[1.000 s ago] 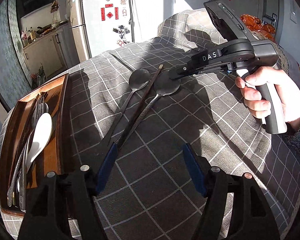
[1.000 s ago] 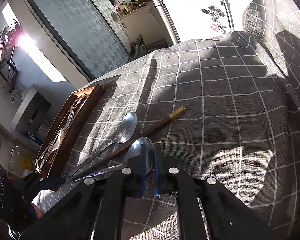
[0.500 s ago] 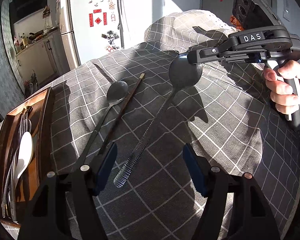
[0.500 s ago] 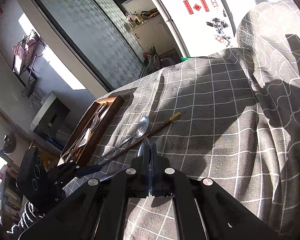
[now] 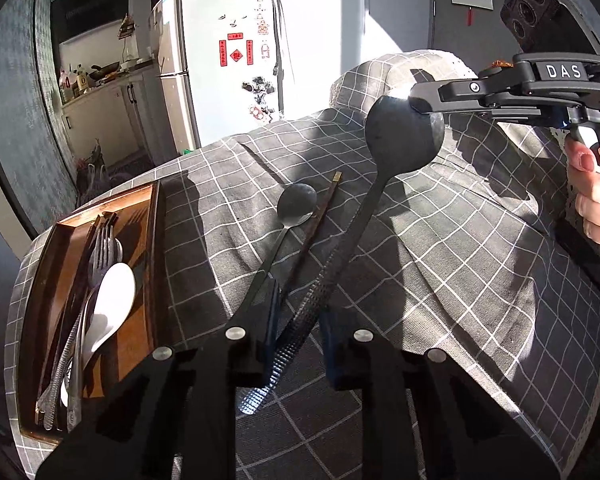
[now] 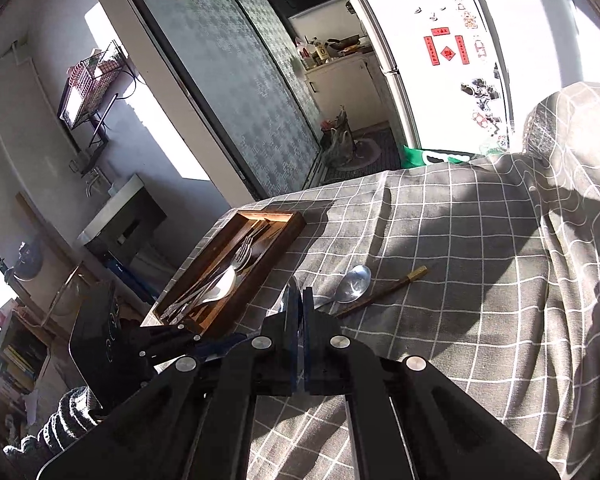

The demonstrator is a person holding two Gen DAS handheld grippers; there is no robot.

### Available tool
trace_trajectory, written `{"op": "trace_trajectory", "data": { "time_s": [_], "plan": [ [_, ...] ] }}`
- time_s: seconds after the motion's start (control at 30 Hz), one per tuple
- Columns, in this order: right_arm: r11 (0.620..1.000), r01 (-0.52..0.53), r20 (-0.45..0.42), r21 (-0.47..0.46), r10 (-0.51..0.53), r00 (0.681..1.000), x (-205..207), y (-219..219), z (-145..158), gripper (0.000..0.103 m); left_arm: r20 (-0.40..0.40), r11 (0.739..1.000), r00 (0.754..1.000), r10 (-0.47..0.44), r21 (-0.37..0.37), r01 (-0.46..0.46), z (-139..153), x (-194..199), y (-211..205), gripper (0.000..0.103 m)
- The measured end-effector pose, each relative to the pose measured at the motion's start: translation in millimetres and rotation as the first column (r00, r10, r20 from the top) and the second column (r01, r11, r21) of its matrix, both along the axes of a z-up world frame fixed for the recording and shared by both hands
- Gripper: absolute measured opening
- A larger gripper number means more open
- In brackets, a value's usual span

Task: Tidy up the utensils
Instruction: 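Lower the dark spoon into the tray and open the left gripper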

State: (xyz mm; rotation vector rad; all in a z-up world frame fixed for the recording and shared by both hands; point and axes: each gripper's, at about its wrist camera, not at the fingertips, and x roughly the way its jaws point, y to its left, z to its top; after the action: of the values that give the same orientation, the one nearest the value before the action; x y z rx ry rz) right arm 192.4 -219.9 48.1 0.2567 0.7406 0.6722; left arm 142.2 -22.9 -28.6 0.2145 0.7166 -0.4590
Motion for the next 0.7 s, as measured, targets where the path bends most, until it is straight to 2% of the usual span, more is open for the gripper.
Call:
{"op": "trace_trajectory", "data": {
  "time_s": [0.17,0.37,0.5,0.7],
  "plan": [
    [0.998,-0.064,0.013,0.017,0.064,0.998,26.6,51.3,2.3,0.002,0.018,0.995,0.995,0.1,0.02,-0.1,9.7,6.3,45.1,0.021],
    [0.99,-0.14,-0.014,-0.009,0.14,0.99,58.5,126.1,-11.0,0.001,0.005,0.969,0.97,0.243,0.045,-0.243,2.1,13.4,103.8,0.022],
    [0.987,-0.16,-0.041,0.005,0.16,0.986,79.9,155.9,-19.4,0.001,-0.025,0.957,0.957,0.29,0.011,-0.29,-1.5,24.4,134.2,0.022],
    [0.987,-0.163,-0.096,0.006,0.163,0.982,106.7,183.4,-39.0,0.001,-0.044,0.936,0.935,0.352,0.044,-0.35,-5.8,40.6,154.7,0.023]
  ]
}}
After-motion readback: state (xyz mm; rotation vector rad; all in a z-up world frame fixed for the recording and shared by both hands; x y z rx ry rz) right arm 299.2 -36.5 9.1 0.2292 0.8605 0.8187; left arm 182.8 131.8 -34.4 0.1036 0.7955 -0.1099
